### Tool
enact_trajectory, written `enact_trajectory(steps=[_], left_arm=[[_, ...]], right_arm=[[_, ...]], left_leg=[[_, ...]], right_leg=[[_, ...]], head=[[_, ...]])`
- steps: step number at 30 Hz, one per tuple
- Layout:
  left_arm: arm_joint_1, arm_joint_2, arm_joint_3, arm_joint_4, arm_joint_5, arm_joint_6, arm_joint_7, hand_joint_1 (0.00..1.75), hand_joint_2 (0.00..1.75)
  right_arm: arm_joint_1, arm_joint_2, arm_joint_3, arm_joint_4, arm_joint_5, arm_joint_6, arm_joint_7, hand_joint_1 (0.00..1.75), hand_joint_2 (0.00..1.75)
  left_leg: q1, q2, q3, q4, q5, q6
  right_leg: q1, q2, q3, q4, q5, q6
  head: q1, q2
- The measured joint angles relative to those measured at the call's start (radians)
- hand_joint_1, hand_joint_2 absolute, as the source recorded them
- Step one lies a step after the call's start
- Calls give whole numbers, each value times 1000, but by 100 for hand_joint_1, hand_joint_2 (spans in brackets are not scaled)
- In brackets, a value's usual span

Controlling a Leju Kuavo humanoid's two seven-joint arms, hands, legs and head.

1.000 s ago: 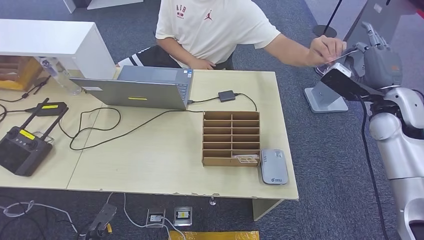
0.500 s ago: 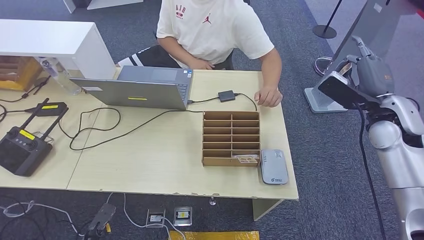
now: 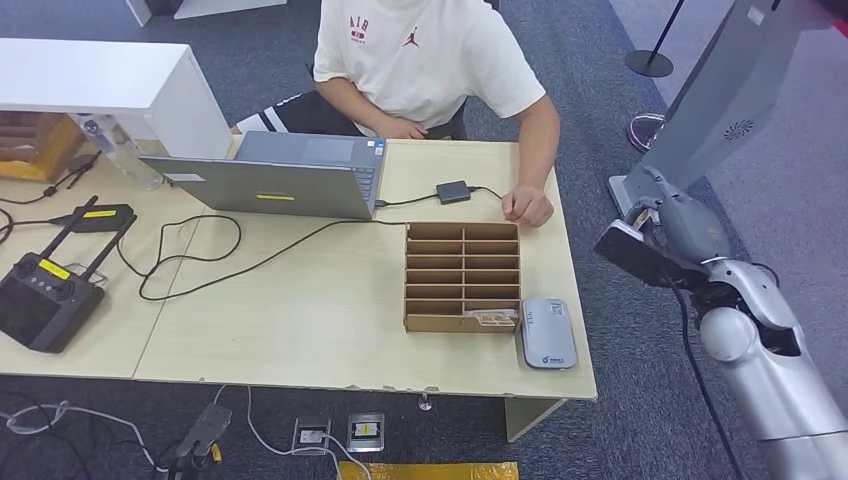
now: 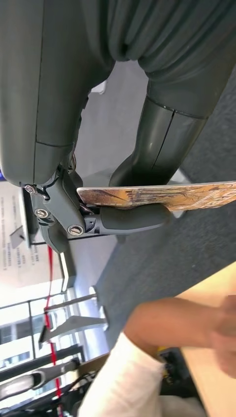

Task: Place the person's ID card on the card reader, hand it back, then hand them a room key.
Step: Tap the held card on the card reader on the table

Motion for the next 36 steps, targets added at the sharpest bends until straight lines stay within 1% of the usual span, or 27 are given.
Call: enact_trajectory(steps=[5,11,18,25,36], left_arm=[[-4,2,-2,-12,-5,-1,12,0,0],[-8,6,-4,-27,-14,-3,20,0,0],[-12,8,-6,-33,-17,-4,22,0,0],[-13,14,-7,-46,-18,-7,28,0,0],[-15,18,-12,-62,-17,-5,33,0,0]], right_arm=[[53,12,25,-14,1,-5,34,175,175],[93,28,55,-15,-4,-8,52,175,175],[112,45,82,-15,-10,-12,60,175,175],[147,70,112,-14,-27,-48,112,175,175],[153,98,175,11,-77,-56,87,175,175]], left_leg=[[0,0,0,0,0,0],[0,0,0,0,0,0],[0,0,0,0,0,0],[0,0,0,0,0,0],[0,0,0,0,0,-1]], right_leg=[[0,0,0,0,0,0],[0,0,0,0,0,0],[0,0,0,0,0,0],[0,1,0,0,0,0],[0,1,0,0,0,0]], head=[[0,0],[0,0],[0,0],[0,0],[0,0]])
